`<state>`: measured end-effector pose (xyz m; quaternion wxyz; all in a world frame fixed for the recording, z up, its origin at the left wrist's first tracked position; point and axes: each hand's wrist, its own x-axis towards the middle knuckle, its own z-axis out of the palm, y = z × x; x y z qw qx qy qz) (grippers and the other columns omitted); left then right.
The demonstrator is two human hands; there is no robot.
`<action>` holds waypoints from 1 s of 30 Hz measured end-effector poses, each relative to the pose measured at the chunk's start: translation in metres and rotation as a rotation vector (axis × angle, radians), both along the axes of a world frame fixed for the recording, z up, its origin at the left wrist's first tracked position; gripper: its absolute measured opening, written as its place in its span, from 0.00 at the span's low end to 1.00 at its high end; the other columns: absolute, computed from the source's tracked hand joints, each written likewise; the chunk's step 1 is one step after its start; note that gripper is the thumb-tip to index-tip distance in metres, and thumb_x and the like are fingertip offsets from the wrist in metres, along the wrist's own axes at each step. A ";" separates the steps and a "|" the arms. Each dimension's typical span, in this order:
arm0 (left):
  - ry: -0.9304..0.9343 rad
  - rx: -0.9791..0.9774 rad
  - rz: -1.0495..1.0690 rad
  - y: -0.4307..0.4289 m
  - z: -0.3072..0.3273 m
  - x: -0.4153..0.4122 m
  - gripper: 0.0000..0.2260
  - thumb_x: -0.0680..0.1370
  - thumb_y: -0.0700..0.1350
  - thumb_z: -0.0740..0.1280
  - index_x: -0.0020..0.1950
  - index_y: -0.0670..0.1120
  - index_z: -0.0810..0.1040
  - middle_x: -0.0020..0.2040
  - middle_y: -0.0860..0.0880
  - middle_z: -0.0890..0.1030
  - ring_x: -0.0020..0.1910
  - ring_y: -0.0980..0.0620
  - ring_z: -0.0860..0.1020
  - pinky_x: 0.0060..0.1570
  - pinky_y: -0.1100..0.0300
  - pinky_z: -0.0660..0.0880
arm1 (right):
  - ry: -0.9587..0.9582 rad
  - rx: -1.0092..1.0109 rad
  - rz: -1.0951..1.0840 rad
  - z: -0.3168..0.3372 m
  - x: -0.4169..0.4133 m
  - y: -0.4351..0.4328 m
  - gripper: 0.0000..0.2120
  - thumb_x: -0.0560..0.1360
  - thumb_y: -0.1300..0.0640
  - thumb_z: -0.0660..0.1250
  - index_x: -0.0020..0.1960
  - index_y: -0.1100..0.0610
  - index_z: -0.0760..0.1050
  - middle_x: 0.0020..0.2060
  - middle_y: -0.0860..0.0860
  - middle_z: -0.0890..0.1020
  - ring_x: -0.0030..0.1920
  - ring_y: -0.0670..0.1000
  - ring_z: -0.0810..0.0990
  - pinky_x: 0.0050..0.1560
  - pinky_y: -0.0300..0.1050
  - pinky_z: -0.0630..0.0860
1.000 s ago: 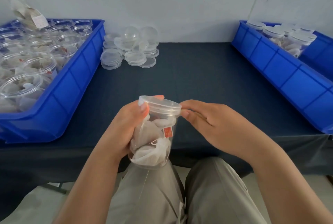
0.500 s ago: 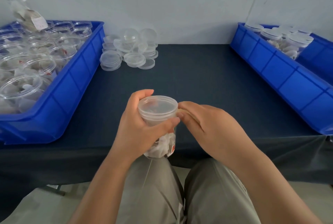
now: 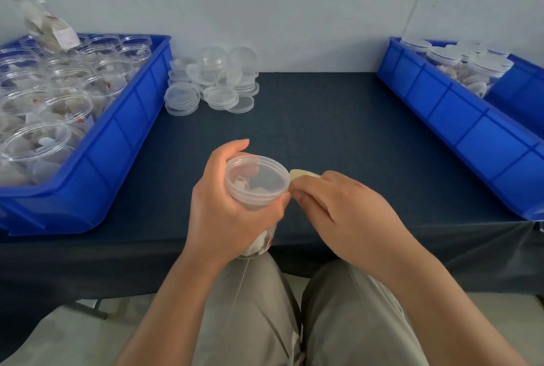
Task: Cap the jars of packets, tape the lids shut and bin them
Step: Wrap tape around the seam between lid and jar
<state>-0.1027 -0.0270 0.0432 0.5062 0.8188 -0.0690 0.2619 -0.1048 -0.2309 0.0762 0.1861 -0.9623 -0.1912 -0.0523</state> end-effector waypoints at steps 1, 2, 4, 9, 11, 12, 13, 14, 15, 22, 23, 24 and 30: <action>-0.010 0.027 0.012 -0.001 -0.003 0.001 0.38 0.64 0.61 0.82 0.71 0.58 0.72 0.59 0.71 0.77 0.60 0.65 0.78 0.55 0.75 0.72 | -0.025 -0.036 -0.033 -0.001 -0.001 0.003 0.18 0.85 0.40 0.48 0.65 0.36 0.74 0.44 0.43 0.76 0.44 0.48 0.78 0.45 0.49 0.79; -0.017 0.053 0.029 -0.003 -0.005 0.001 0.38 0.64 0.62 0.82 0.70 0.57 0.72 0.59 0.69 0.77 0.60 0.64 0.78 0.55 0.75 0.73 | -0.045 -0.069 -0.060 -0.002 -0.002 0.006 0.18 0.86 0.41 0.48 0.65 0.36 0.74 0.46 0.43 0.77 0.45 0.48 0.78 0.45 0.49 0.80; -0.030 0.110 0.063 -0.007 -0.005 0.000 0.38 0.64 0.65 0.80 0.70 0.56 0.73 0.58 0.66 0.78 0.58 0.63 0.79 0.54 0.74 0.73 | -0.056 -0.095 -0.104 -0.005 0.000 0.010 0.15 0.87 0.43 0.50 0.66 0.37 0.74 0.49 0.43 0.78 0.46 0.48 0.79 0.45 0.49 0.81; -0.058 0.192 0.126 -0.009 0.010 -0.007 0.35 0.64 0.59 0.84 0.66 0.49 0.78 0.57 0.59 0.81 0.53 0.59 0.80 0.52 0.62 0.81 | -0.118 -0.034 -0.152 -0.015 0.010 0.022 0.09 0.85 0.50 0.57 0.57 0.39 0.75 0.44 0.46 0.77 0.39 0.50 0.77 0.34 0.46 0.74; -0.065 0.106 0.003 -0.021 0.015 -0.023 0.34 0.62 0.56 0.84 0.64 0.50 0.78 0.58 0.58 0.83 0.53 0.56 0.83 0.50 0.55 0.82 | -0.089 -0.102 -0.302 -0.020 0.037 0.016 0.06 0.82 0.55 0.60 0.50 0.44 0.72 0.44 0.49 0.76 0.39 0.55 0.77 0.34 0.45 0.73; -0.082 0.080 -0.095 -0.032 0.018 -0.036 0.34 0.61 0.56 0.83 0.64 0.52 0.78 0.59 0.57 0.83 0.54 0.55 0.84 0.50 0.57 0.81 | -0.038 -0.129 -0.401 -0.020 0.054 0.007 0.06 0.82 0.56 0.59 0.49 0.46 0.70 0.45 0.51 0.77 0.40 0.57 0.78 0.36 0.47 0.73; -0.093 0.063 -0.160 -0.043 0.020 -0.049 0.35 0.62 0.57 0.82 0.66 0.53 0.77 0.61 0.57 0.83 0.57 0.55 0.84 0.51 0.60 0.81 | 0.007 -0.124 -0.454 -0.020 0.068 -0.005 0.07 0.84 0.56 0.57 0.49 0.47 0.70 0.47 0.53 0.77 0.42 0.57 0.78 0.37 0.49 0.73; -0.082 0.020 -0.185 -0.048 0.023 -0.056 0.36 0.62 0.58 0.81 0.68 0.54 0.75 0.62 0.57 0.82 0.59 0.54 0.84 0.53 0.63 0.80 | 0.010 -0.086 -0.460 -0.022 0.077 -0.016 0.09 0.86 0.54 0.55 0.51 0.47 0.71 0.48 0.54 0.77 0.42 0.57 0.77 0.38 0.51 0.74; -0.057 -0.062 -0.182 -0.048 0.024 -0.056 0.36 0.63 0.58 0.81 0.69 0.56 0.74 0.62 0.58 0.82 0.61 0.54 0.83 0.54 0.65 0.79 | -0.022 -0.049 -0.440 -0.024 0.085 -0.024 0.10 0.87 0.52 0.54 0.53 0.47 0.73 0.48 0.55 0.77 0.41 0.57 0.77 0.39 0.52 0.76; 0.060 -0.265 -0.027 -0.010 0.016 -0.020 0.33 0.63 0.60 0.78 0.66 0.61 0.73 0.60 0.69 0.78 0.60 0.64 0.79 0.52 0.74 0.74 | -0.121 -0.242 -0.184 -0.074 0.086 -0.009 0.19 0.88 0.50 0.59 0.78 0.38 0.69 0.57 0.51 0.79 0.56 0.54 0.79 0.53 0.51 0.79; 0.074 -0.276 -0.019 -0.008 0.014 -0.018 0.33 0.63 0.60 0.78 0.66 0.61 0.74 0.59 0.69 0.78 0.59 0.64 0.79 0.51 0.75 0.74 | -0.127 -0.259 -0.162 -0.079 0.086 -0.006 0.20 0.88 0.48 0.57 0.79 0.38 0.67 0.59 0.50 0.79 0.58 0.53 0.79 0.57 0.51 0.79; 0.087 -0.279 -0.013 -0.007 0.011 -0.017 0.33 0.63 0.61 0.78 0.66 0.62 0.74 0.59 0.69 0.78 0.59 0.64 0.79 0.50 0.74 0.75 | -0.126 -0.268 -0.151 -0.082 0.086 -0.003 0.21 0.88 0.46 0.55 0.81 0.37 0.65 0.61 0.50 0.79 0.59 0.53 0.78 0.61 0.51 0.78; 0.141 -0.271 -0.003 -0.001 0.000 -0.011 0.32 0.63 0.63 0.78 0.65 0.64 0.74 0.60 0.68 0.78 0.60 0.64 0.79 0.51 0.72 0.76 | -0.118 -0.321 -0.082 -0.083 0.096 0.008 0.30 0.88 0.42 0.52 0.86 0.41 0.45 0.60 0.51 0.79 0.56 0.56 0.75 0.62 0.53 0.74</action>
